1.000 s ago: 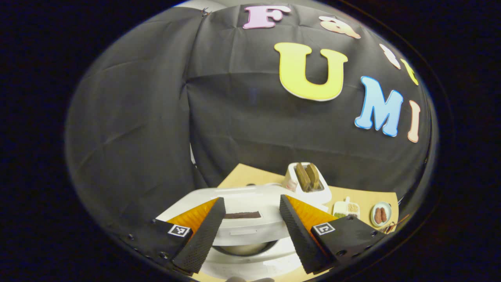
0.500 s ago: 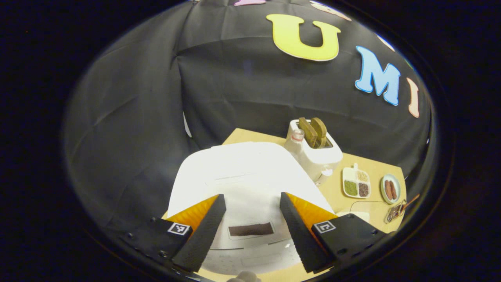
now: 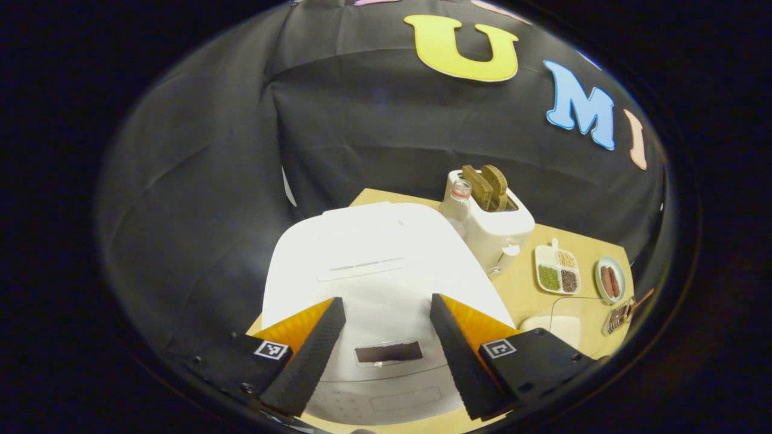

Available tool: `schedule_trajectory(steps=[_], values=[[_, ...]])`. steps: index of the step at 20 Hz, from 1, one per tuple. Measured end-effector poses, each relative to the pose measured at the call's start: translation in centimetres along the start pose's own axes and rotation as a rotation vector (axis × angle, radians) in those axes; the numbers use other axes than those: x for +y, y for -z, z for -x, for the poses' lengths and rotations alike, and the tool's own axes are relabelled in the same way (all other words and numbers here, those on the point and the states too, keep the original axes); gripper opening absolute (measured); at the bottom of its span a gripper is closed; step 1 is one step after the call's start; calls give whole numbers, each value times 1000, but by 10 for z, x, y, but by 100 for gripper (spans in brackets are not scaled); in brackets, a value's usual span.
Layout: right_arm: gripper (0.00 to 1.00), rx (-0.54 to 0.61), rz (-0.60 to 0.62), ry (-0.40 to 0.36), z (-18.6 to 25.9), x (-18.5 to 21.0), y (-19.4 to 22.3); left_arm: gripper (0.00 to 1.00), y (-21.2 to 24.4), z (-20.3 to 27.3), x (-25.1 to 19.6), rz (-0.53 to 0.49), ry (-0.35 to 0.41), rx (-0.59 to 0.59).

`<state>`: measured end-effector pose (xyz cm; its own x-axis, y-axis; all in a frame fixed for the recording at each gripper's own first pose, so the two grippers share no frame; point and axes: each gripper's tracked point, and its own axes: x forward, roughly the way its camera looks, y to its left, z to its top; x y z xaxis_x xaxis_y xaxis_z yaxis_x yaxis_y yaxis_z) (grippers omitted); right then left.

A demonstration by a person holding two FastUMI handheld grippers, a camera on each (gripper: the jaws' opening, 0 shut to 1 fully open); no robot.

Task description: Close the left gripper, press the button to open the rice cooker; take a wooden spoon from the chopstick holder with the right hand, scoop a spoonful of rice and pour it into the rice cooker, then put the wooden spoon back into the chopstick holder.

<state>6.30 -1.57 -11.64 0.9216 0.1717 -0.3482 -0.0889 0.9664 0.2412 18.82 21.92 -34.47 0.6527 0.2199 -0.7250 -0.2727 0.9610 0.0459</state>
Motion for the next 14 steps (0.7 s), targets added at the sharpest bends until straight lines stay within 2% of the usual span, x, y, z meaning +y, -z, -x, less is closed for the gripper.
schedule_trajectory(steps=[7,11,12,14], values=[[98,45,-30,-51,-13,15,12,100,3,0,0,-4,-15,17],[98,46,-14,-51,-14,15,10,100,-1,0,-1,-9,-16,41],[98,41,-16,-48,-13,14,8,99,0,0,-3,-34,4,43],[98,38,-16,-42,-13,11,4,96,-6,0,-2,-60,-3,3]])
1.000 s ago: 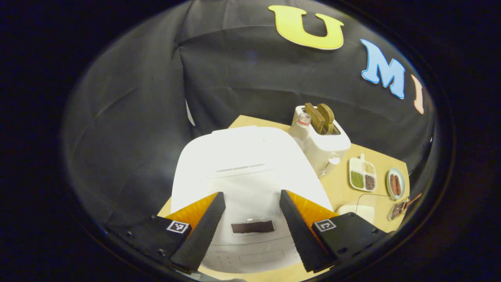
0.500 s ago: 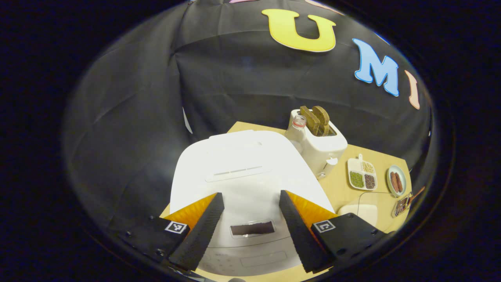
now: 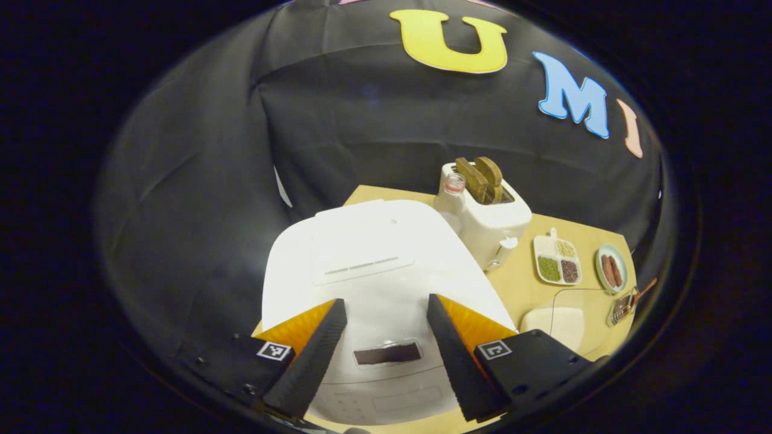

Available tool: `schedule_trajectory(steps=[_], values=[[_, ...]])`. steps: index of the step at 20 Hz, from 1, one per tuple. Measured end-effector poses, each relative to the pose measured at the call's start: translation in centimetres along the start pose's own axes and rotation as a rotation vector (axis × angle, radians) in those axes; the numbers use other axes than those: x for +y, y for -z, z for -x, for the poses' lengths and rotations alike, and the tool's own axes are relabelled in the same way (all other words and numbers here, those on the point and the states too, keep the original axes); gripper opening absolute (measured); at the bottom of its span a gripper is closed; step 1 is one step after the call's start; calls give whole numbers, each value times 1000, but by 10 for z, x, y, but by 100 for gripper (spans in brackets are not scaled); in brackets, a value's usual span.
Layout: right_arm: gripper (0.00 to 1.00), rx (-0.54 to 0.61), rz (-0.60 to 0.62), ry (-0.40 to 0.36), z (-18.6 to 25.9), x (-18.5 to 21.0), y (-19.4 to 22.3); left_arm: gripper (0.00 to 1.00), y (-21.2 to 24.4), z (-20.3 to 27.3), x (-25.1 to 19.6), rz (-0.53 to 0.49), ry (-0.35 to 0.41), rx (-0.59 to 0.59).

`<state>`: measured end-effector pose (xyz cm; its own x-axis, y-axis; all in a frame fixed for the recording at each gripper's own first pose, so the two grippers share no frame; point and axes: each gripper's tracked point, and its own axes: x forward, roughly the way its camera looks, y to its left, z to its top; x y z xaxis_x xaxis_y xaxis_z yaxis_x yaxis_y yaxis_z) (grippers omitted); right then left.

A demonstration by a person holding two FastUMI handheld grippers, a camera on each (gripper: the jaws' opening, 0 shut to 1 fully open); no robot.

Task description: Close the left gripper, press the button to open the rice cooker; take a wooden spoon from the chopstick holder with the right hand, scoop a spoonful of rice and pour it into the rice cooker, then put the wooden spoon back into the chopstick holder.

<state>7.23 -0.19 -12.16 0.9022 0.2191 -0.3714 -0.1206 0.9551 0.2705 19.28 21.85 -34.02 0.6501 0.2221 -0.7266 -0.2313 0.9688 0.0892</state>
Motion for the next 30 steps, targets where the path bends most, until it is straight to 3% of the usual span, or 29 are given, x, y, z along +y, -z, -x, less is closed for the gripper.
schedule_trajectory(steps=[4,8,10,14,18,22,30], values=[[98,-27,28,24,7,-6,-14,97,-25,22,-2,-23,-27,-160],[98,-92,60,42,16,-6,-35,97,-93,119,-36,-111,-13,-454],[98,-138,87,59,21,-7,-49,97,-108,182,-66,-118,37,-569],[98,-223,102,59,33,-1,-71,98,-107,295,-140,-85,208,-718],[98,-305,144,92,49,0,-91,100,-76,348,-174,-33,340,-716],[98,-340,213,133,61,-1,-93,99,-73,371,-165,-43,315,-783],[98,-347,182,127,62,7,-89,99,-76,371,-152,-4,294,-772]])
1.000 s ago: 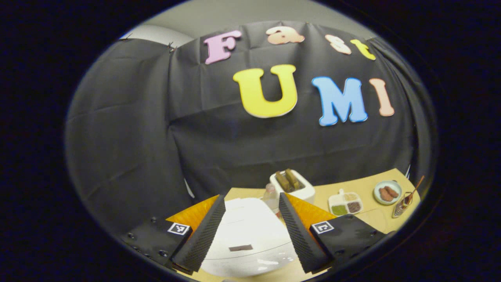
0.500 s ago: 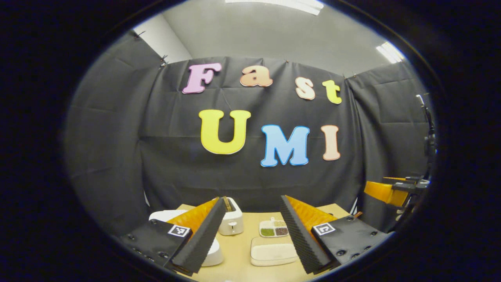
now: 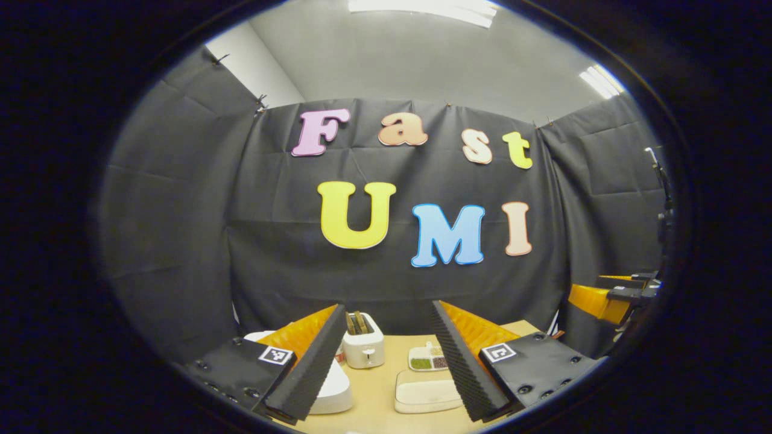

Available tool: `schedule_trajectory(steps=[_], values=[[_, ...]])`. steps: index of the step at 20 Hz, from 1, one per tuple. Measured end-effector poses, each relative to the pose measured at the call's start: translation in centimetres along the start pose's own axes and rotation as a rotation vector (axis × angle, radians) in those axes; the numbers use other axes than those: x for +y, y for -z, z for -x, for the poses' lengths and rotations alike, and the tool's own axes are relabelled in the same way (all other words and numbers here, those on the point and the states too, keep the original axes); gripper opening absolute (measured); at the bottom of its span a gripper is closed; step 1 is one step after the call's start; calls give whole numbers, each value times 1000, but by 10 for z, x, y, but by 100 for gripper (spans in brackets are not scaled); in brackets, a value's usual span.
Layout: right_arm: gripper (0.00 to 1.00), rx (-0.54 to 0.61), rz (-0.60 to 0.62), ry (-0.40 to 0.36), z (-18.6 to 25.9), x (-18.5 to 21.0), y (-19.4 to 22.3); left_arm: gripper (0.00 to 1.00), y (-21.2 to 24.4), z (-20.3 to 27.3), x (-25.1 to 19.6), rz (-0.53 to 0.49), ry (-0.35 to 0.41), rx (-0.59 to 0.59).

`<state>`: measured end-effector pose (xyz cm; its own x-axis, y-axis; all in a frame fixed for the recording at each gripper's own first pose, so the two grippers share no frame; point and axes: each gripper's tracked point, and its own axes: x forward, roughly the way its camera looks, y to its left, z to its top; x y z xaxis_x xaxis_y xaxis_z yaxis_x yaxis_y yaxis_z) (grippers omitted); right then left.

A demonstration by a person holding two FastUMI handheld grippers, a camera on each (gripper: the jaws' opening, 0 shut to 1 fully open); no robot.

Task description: Close the left gripper, press the button to open the rice cooker; take a wooden spoon from the chopstick holder with the right hand, scoop a spoonful of rice and pour it into the rice cooker, then put the wooden spoon back into the chopstick holder.

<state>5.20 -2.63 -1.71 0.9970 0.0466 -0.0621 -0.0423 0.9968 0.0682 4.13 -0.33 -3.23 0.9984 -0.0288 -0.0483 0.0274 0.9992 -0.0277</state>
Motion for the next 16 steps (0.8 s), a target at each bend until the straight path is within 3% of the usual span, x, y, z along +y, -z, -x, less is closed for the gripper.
schedule_trajectory(steps=[16], values=[[98,0,0,10,1,1,-1,96,-3,-14,6,-15,-9,5]])
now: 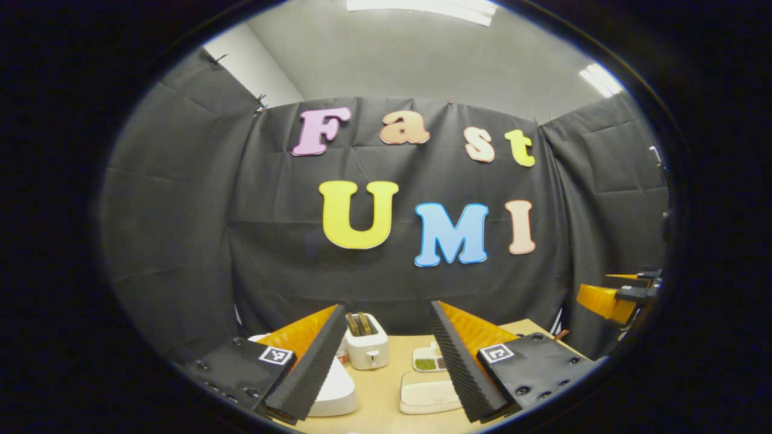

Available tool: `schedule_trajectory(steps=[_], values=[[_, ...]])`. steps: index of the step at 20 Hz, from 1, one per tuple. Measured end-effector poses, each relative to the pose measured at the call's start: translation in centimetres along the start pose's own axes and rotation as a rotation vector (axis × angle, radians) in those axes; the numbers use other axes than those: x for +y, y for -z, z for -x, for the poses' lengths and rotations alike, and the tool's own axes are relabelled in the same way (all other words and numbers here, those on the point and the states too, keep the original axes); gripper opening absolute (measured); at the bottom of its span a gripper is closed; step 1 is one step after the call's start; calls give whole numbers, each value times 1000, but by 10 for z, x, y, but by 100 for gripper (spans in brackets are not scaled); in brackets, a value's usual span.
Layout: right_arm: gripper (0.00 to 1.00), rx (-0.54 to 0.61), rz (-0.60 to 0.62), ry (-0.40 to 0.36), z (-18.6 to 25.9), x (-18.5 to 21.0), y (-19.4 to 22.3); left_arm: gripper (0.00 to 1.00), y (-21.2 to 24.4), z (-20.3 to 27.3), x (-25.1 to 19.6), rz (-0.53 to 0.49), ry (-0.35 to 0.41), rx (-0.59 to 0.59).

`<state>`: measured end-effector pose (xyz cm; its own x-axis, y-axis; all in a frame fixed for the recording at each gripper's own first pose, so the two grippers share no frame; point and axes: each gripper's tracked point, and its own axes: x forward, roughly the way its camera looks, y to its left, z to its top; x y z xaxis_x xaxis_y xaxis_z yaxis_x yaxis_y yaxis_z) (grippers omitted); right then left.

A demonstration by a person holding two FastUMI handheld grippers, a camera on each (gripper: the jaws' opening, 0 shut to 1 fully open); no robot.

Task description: Close the left gripper, press the button to open the rice cooker; take a wooden spoon from the chopstick holder with the right hand, scoop a spoonful of rice and pour it into the rice cooker, then put the wooden spoon back into the chopstick holder.

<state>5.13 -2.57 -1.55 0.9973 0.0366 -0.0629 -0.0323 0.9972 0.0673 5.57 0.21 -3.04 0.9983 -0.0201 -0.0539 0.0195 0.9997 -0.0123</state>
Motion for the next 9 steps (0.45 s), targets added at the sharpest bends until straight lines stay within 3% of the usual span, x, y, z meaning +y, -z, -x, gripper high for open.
schedule_trajectory(steps=[9], values=[[98,6,-8,-4,-6,1,0,96,-3,-4,1,-5,-3,-10]])
